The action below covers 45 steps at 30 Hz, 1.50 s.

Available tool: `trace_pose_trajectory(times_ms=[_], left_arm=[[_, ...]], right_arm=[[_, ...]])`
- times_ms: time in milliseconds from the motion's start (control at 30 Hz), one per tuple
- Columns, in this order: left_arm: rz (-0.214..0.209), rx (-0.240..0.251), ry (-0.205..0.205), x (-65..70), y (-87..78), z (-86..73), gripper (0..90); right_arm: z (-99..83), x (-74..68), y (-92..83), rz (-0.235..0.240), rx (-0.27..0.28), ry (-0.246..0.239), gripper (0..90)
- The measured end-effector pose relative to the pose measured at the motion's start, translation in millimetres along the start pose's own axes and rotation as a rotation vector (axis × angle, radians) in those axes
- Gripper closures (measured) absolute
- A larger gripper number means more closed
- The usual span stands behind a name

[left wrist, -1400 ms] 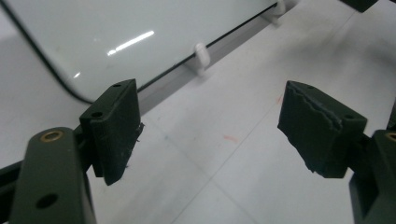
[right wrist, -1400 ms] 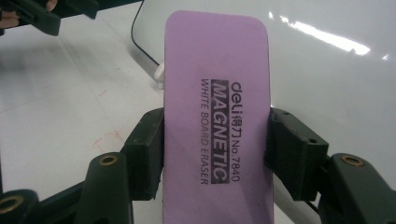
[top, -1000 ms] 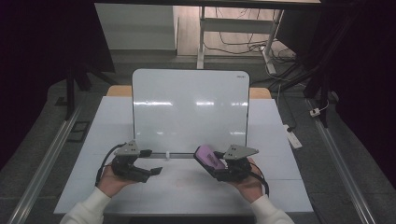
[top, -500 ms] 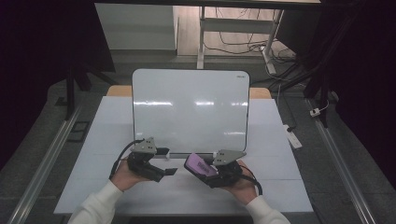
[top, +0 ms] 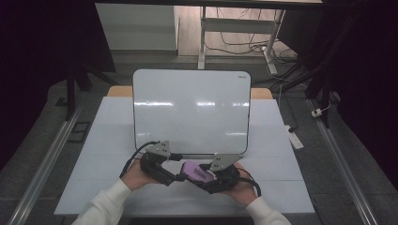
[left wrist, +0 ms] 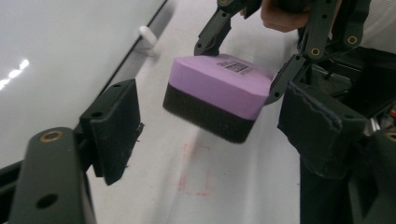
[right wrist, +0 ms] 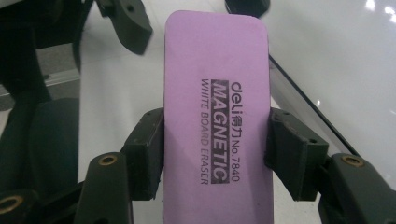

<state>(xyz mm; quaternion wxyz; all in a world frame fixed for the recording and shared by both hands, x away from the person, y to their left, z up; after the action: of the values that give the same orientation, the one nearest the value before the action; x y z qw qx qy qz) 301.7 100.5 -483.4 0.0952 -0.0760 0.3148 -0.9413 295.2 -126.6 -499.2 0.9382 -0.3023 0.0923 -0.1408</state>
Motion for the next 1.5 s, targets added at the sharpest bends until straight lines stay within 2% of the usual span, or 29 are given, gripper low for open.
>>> trace_pose_trajectory(times_ms=[100,267,500,600,700,733,800,833,933,1033,1133,1300,1400,1500], left_arm=[[-0.023,-0.011,0.005,1.5,3.3,-0.5,26.9],[-0.033,-0.014,0.008,3.5,4.7,-0.7,35.3],[-0.037,-0.002,-0.003,4.5,3.7,-1.0,39.3],[-0.036,0.003,-0.015,3.1,2.9,-1.8,39.6],[-0.029,0.02,-0.03,2.3,2.5,-2.1,39.6],[-0.022,0.026,-0.031,1.7,1.3,-2.3,39.6],[-0.032,0.056,-0.048,-0.3,-2.1,-3.2,39.6],[-0.021,0.062,-0.055,-1.0,-3.5,-3.6,39.6],[0.015,0.06,-0.092,-5.3,-6.1,-5.4,39.7],[0.046,0.073,-0.148,-10.0,-8.2,-6.6,39.7],[0.069,0.086,-0.188,-12.1,-9.6,-6.1,39.7],[0.08,0.101,-0.235,-14.3,-9.8,-4.4,39.7],[0.058,0.124,-0.283,-16.3,-8.9,-3.3,39.7],[0.08,0.117,-0.284,-16.0,-7.5,0.5,39.7]], right_arm=[[0.5,-1.8,0.4,0.014,-0.003,-0.01,40.0],[1.4,-2.1,0.2,0.031,0.0,-0.001,39.9],[0.9,1.3,0.6,0.07,0.001,0.05,38.7],[1.6,1.6,0.9,0.076,0.009,0.08,33.6],[3.3,3.0,-0.5,0.086,0.015,0.107,28.3],[3.5,3.7,-1.3,0.077,0.007,0.117,25.5],[0.6,8.6,-3.9,0.073,-0.002,0.137,25.8],[-0.6,10.7,-4.9,0.076,0.002,0.154,25.9],[-3.2,16.3,-10.1,0.037,0.028,0.179,26.3],[-0.8,16.6,-18.4,-0.052,0.068,0.161,29.5],[3.3,12.1,-26.4,-0.162,0.111,0.121,35.4],[8.9,-2.6,-26.8,-0.28,0.118,0.012,39.4],[9.5,-7.2,-22.0,-0.289,0.104,-0.017,39.6],[9.5,-10.7,-15.9,-0.305,0.086,-0.053,39.6]])
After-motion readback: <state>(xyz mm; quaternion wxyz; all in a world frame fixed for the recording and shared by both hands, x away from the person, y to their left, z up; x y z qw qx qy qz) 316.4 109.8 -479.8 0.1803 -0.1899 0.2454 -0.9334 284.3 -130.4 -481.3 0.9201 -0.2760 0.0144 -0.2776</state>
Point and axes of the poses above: each handheld gripper's, and its own axes: y roughly forward along the jaws, z roughly out of its top, x roughly to its right, the point moved 2 cm from there along y, roughly forward along the jaws, and after that the axes turned 7 degrees about y, right-handed, at the moved point
